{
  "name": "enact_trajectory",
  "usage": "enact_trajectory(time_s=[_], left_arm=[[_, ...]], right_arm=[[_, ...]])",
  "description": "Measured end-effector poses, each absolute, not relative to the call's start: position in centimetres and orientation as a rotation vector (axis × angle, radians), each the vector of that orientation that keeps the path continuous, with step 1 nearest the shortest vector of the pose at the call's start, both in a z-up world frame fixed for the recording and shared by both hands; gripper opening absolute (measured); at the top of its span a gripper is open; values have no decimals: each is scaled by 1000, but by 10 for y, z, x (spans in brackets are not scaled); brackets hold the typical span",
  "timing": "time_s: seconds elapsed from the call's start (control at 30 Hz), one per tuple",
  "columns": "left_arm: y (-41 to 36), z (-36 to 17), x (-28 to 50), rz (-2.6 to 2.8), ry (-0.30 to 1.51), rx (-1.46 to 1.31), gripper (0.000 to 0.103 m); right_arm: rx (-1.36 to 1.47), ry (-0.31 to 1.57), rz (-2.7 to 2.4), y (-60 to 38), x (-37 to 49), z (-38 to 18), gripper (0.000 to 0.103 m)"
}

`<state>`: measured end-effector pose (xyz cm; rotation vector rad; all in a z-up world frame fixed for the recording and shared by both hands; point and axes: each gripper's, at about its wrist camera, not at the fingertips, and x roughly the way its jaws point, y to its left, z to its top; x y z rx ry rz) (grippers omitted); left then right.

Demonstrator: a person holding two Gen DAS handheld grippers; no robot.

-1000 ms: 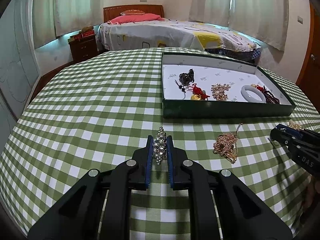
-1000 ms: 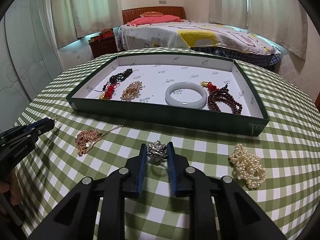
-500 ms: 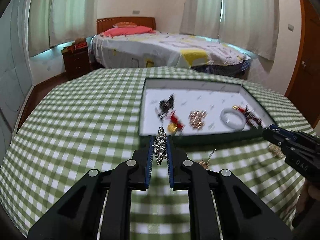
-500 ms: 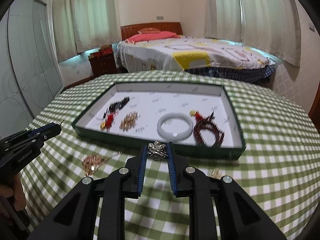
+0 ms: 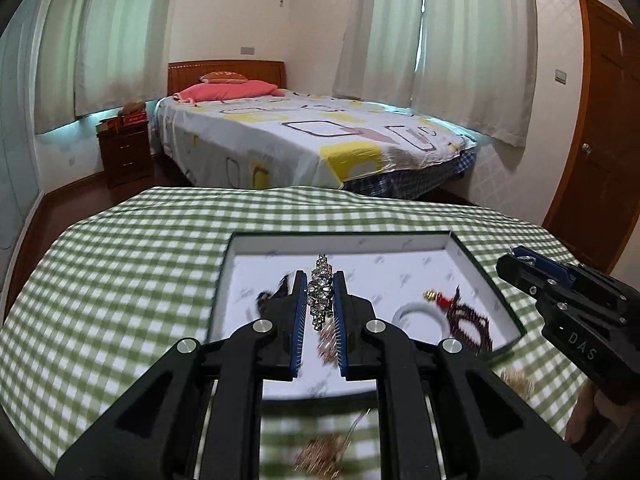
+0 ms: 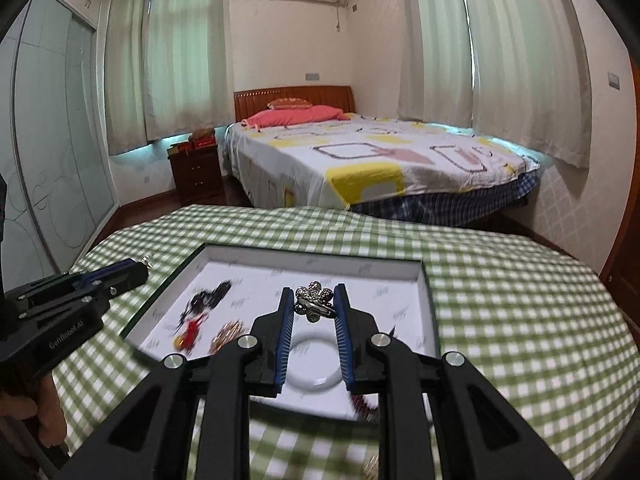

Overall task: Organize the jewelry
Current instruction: 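Carry the brooch and ring into the green box with both tools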

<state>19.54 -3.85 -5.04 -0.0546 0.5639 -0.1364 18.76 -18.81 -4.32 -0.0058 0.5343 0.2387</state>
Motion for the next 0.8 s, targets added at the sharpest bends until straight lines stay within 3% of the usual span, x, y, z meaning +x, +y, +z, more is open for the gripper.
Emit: enact_trajectory(time_s=[0.37,0.8], left_arm=[[-64,-85,274,-135,660,-35,13],[-78,-122,330,-114,818,-5,13]], right_arm=[[-15,568,206,-206,249,-67,21],[-6,769,178,-220,301,-112,21]])
